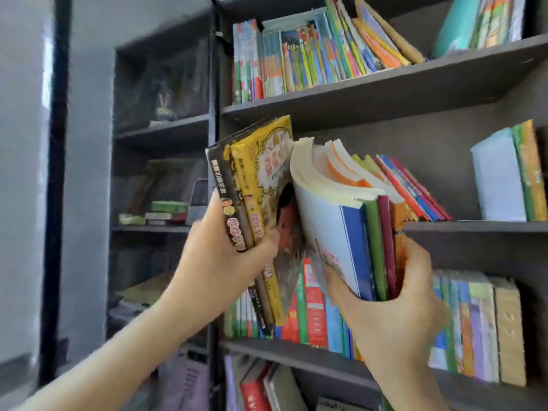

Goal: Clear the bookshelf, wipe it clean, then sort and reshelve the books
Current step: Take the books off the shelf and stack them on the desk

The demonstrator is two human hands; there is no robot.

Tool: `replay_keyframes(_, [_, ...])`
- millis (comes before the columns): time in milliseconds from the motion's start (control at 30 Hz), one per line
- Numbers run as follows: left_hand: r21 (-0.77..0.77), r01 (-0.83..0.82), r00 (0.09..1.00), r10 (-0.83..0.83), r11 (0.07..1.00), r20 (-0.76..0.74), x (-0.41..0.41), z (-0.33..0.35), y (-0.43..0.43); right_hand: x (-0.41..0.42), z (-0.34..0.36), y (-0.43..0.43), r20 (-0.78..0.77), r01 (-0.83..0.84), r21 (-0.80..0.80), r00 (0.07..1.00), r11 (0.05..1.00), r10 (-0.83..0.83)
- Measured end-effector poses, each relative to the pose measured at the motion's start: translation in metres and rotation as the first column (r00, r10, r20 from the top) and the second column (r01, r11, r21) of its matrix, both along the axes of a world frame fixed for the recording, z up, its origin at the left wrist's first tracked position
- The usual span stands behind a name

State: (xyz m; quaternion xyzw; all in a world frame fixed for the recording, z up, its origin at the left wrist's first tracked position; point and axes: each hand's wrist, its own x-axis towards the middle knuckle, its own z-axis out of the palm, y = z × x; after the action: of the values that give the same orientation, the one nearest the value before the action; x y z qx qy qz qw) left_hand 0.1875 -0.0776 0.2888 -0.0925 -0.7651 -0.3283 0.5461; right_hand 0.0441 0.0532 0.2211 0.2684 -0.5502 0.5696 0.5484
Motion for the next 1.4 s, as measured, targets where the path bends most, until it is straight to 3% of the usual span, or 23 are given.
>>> replay_keyframes(33, [0.023, -0.045, 0.999, 0.045, 0.999, 0.012, 0.029, -0.007, -0.012, 0.029, -0.005, -0.011, -0.084, 0.031, 0.036, 0.996, 0.999, -0.028])
replay_keyframes(100, [0.049, -0.128, 0.991, 0.127, 0.99, 0.033, 0.075, -0.019, -0.029, 0.086, -0.002, -0.041, -0.067, -0.13, 0.107, 0.988, 0.986, 0.137])
replay_keyframes(333, [0.119, -0.45, 0.892, 0.442, 0.885, 0.091, 0.215, -0.053, -0.087, 0.19, -0.033, -0.133, -0.078, -0.392, 0.18, 0.909, 0.902, 0.41])
replay_keyframes(567, [0.141, -0.701, 0.713, 0.693, 0.699, 0.111, 0.316, -0.08, -0.134, 0.28, -0.054, -0.22, 0.029, -0.668, 0.26, 0.727, 0.698, 0.686])
replay_keyframes(833, [0.247, -0.854, 0.51, 0.831, 0.458, 0.223, 0.371, -0.136, -0.195, 0.34, -0.108, -0.328, 0.104, -0.769, 0.311, 0.612, 0.559, 0.784])
replay_keyframes(933, [0.3, -0.877, 0.461, 0.836, 0.376, 0.297, 0.374, -0.169, -0.227, 0.347, -0.141, -0.367, 0.195, -0.797, 0.38, 0.566, 0.47, 0.801])
replay_keyframes(1100, [0.431, -0.85, 0.494, 0.74, 0.302, 0.456, 0.366, -0.242, -0.277, 0.338, -0.208, -0.42, 0.41, -0.825, 0.487, 0.507, 0.288, 0.759])
replay_keyframes(1267, [0.535, -0.804, 0.572, 0.579, 0.258, 0.58, 0.341, -0.313, -0.335, 0.32, -0.274, -0.463, 0.564, -0.788, 0.58, 0.571, 0.205, 0.597])
replay_keyframes(1400, [0.599, -0.747, 0.661, 0.41, 0.287, 0.628, 0.314, -0.364, -0.399, 0.295, -0.314, -0.503, 0.64, -0.746, 0.641, 0.649, 0.18, 0.411])
